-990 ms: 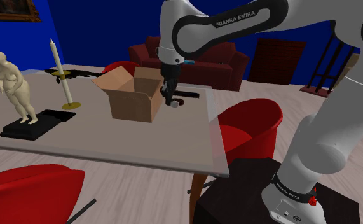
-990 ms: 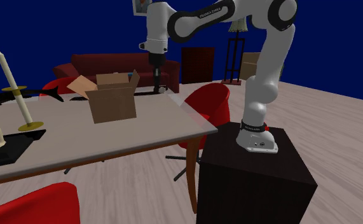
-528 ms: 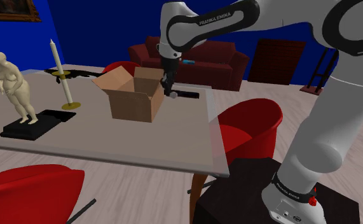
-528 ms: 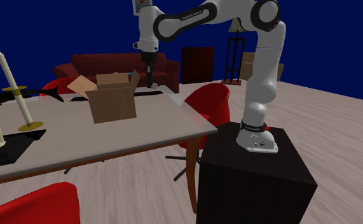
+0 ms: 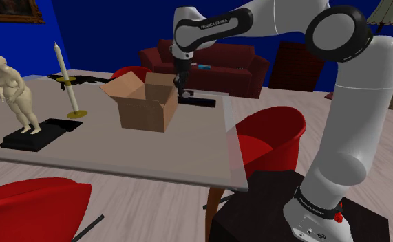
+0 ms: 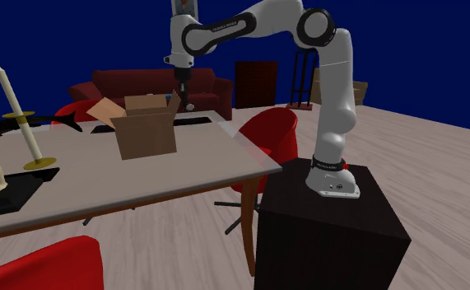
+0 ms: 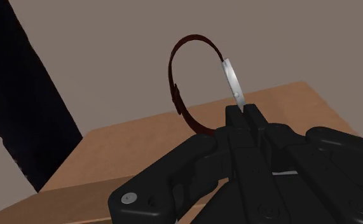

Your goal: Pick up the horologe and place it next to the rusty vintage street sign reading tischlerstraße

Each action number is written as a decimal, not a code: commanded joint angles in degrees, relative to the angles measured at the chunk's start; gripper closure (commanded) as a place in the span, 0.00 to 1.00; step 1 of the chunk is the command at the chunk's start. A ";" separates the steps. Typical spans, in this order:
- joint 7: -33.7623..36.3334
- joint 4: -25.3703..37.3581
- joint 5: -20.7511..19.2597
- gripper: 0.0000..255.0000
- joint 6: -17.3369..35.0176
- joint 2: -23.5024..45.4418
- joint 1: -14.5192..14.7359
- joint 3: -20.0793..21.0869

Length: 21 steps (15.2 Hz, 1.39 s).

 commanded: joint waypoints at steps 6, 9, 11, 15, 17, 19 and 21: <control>-3.46 5.74 -0.02 1.00 0.66 6.16 -1.95 -1.35; -3.29 3.84 -0.12 1.00 2.85 6.45 -1.97 -1.39; -3.17 2.65 -0.20 1.00 4.28 6.70 -1.98 -1.42; -2.92 0.48 -0.38 1.00 7.09 7.36 -1.99 -1.48; -2.79 -0.51 -0.49 1.00 8.47 7.75 -1.99 -1.52; -2.66 -1.44 -0.60 1.00 9.83 8.19 -1.99 -1.55; -2.52 -2.34 -0.72 1.00 11.19 8.65 -1.98 -1.60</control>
